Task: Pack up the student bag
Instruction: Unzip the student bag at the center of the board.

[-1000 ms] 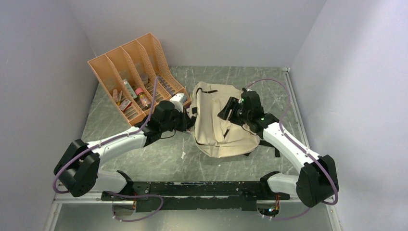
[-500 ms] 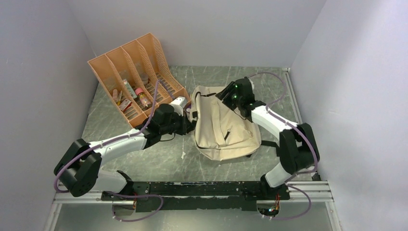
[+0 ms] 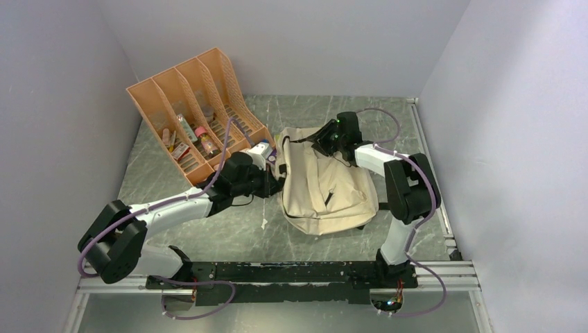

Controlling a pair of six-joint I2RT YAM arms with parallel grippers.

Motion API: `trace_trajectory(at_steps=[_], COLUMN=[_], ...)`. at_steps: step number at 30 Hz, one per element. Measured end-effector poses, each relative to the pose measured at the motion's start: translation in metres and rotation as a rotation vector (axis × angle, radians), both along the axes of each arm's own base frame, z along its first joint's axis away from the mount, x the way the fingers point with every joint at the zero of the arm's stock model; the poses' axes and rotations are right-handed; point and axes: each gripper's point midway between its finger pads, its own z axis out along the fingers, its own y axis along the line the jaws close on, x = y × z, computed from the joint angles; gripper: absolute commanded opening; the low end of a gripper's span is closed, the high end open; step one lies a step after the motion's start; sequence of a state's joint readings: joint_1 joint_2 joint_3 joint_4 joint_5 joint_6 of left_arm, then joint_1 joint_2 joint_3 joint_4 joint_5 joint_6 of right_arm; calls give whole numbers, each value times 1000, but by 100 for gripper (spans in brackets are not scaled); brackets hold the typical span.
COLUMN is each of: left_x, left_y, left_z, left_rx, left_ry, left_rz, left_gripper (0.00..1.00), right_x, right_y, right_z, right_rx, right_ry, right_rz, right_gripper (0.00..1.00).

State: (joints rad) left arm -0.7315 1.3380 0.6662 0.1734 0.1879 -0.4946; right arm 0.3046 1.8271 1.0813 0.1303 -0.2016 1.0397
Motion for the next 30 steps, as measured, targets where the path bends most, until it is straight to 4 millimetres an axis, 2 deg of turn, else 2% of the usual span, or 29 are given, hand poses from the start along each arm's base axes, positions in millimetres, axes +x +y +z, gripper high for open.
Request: trace_trajectory(at_steps=[12,20,24,30], left_x=[-2,-5,-7,-8], left_y=[-2,-5,-5,-6], left_z=[0,3,2,2], left_rx=[-1,-7,-9,-11], left_ry=[-1,-2,3,3], left_rz=[-6,-17,-20,-22], left_gripper=[5,5,5,5], right_x=[7,20,25,25], right_y=[16,13,11,12], right_z=[-2,9,10,-4], right_rx=[87,95,95,95], right_ry=[-4,-39,-47,-22], right_rz=[51,46,43,53], right_gripper=[36,31,26,13])
